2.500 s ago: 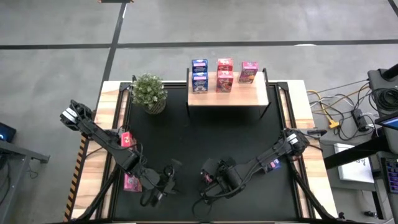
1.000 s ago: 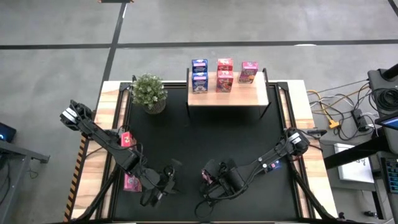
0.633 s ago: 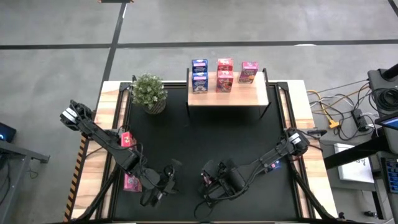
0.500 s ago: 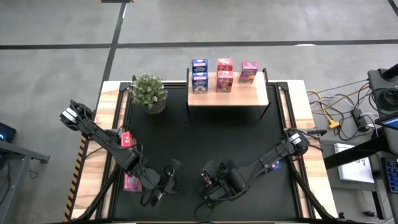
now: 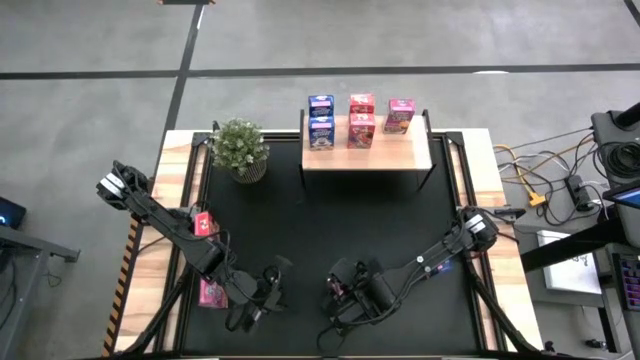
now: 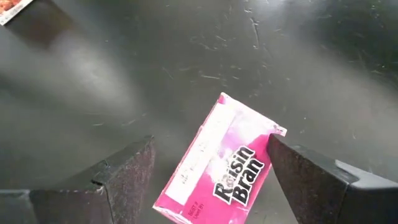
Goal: Stack cereal on shelf
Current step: Put the right purple cereal box on the shelf and align it with the other purple cereal box on the shelf
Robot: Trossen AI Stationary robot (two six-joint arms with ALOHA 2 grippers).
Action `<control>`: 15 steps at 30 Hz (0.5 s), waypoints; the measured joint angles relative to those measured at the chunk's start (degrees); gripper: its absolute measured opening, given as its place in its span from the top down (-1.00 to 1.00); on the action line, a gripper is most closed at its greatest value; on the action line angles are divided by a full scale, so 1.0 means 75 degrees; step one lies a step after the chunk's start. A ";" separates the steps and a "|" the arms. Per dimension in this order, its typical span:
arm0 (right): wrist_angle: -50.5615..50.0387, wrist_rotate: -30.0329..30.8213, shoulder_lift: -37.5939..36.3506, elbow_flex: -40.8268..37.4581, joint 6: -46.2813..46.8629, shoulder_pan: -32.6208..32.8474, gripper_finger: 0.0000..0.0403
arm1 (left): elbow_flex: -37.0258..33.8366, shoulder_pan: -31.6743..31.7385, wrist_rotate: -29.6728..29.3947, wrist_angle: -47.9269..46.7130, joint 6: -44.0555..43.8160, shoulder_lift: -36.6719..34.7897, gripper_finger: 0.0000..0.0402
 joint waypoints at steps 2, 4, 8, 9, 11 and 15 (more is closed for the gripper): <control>0.0006 0.0015 0.0000 -0.0003 0.0008 0.0001 -0.50 | 0.0000 0.0000 0.0000 0.0000 0.0000 0.0000 1.00; -0.0013 0.0045 0.0000 0.0016 -0.0007 0.0007 -0.50 | 0.0000 0.0000 0.0000 0.0000 0.0003 0.0000 1.00; -0.0028 0.0079 0.0003 0.0199 -0.0127 0.0021 -0.50 | 0.0000 0.0000 0.0000 0.0000 0.0000 0.0000 1.00; -0.0027 0.0097 0.0003 0.0232 -0.0147 0.0021 -0.50 | 0.0000 0.0000 0.0000 -0.0003 0.0000 0.0000 1.00; -0.0060 0.0132 0.0009 0.0301 -0.0156 0.0036 -0.50 | 0.0000 0.0000 0.0000 -0.0001 0.0000 0.0000 1.00; -0.0061 0.0156 0.0012 0.0323 -0.0162 0.0039 -0.50 | 0.0000 0.0000 0.0000 -0.0003 0.0000 0.0000 1.00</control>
